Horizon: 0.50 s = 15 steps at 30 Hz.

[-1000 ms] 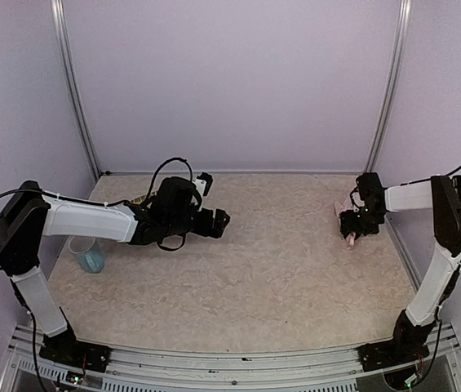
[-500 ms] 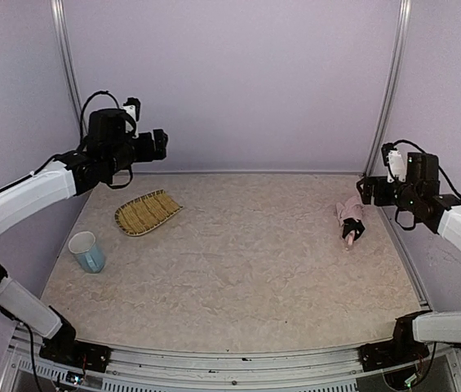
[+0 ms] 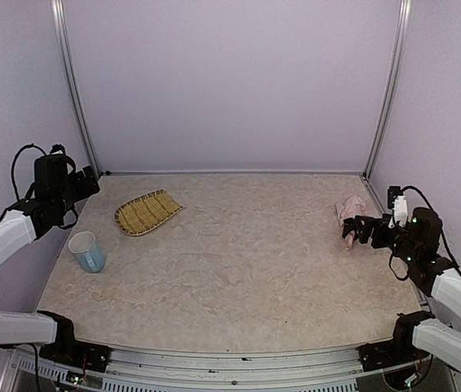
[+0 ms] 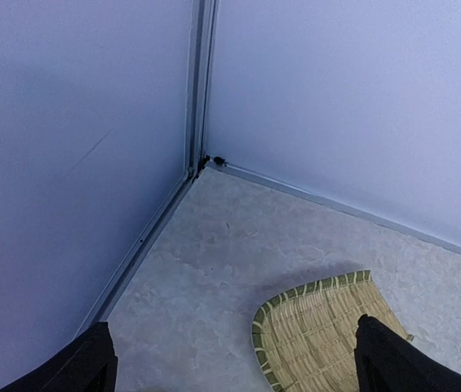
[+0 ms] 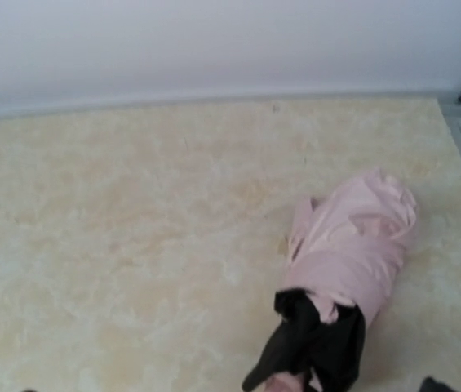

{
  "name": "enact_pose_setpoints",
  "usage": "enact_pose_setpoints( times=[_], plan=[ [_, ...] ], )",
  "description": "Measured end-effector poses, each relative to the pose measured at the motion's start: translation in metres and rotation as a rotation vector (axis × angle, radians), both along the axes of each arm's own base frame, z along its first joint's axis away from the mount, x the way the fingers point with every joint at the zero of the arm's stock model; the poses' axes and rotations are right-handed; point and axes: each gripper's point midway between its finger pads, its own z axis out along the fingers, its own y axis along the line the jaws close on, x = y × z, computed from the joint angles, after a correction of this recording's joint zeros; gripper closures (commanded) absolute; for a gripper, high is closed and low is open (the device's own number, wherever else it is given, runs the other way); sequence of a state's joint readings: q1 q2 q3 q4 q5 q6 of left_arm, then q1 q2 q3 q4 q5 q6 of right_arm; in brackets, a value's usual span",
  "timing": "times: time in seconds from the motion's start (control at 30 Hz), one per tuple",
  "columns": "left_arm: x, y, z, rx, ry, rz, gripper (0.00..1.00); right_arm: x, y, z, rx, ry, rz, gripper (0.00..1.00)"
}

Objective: Put away the umbrella

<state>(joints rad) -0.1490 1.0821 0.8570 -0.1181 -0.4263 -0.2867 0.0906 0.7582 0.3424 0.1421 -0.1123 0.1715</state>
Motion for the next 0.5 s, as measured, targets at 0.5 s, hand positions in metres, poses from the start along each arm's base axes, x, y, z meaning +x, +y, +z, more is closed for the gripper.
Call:
enact_pose_setpoints(
  times=[0.5],
  plan=[
    [-0.009,0.011,-0.031,-0.002,0.023,0.067,0.01,-0.011,-0.002,0.04,0.057,-0.202,-0.011,0.0]
  ],
)
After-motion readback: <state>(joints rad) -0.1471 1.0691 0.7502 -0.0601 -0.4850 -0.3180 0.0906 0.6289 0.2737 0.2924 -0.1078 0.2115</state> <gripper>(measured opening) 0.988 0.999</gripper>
